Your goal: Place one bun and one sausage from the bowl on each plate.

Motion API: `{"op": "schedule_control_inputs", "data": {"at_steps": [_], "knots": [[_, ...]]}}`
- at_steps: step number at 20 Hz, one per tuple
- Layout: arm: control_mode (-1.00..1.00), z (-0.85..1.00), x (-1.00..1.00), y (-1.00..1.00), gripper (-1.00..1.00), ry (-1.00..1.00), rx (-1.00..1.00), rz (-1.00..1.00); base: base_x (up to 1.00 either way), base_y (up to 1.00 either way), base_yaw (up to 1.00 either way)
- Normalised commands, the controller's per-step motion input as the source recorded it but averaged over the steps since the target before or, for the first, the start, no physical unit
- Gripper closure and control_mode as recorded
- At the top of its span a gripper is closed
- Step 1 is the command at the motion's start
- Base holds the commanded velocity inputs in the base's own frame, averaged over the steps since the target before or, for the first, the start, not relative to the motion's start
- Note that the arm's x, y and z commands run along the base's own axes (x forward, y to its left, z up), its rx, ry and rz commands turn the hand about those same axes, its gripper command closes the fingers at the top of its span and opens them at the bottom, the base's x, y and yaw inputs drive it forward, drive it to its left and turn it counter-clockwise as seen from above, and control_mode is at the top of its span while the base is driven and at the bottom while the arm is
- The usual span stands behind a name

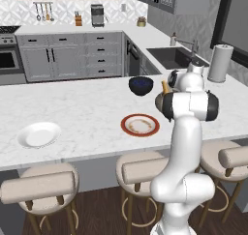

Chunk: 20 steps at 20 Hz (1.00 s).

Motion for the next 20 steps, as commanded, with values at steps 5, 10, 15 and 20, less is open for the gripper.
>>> {"op": "schedule_control_inputs", "data": {"at_steps": [5,10,15,20], "knots": [[-1.0,-0.19,0.23,0.15,-1.0,0.02,0.05,0.0,0.0,0.0,0.0],[-1.0,-0.29,0.11,0.26,-1.0,0.0,0.0,0.0,0.0,0.0,0.0],[-1.0,-0.56,0.07,0.18,1.0,0.05,0.0,-0.01,0.0,0.0,0.0],[-1.0,-0.07,-0.09,0.13,1.0,0.0,0.0,-0.01,0.0,0.0,0.0]]}}
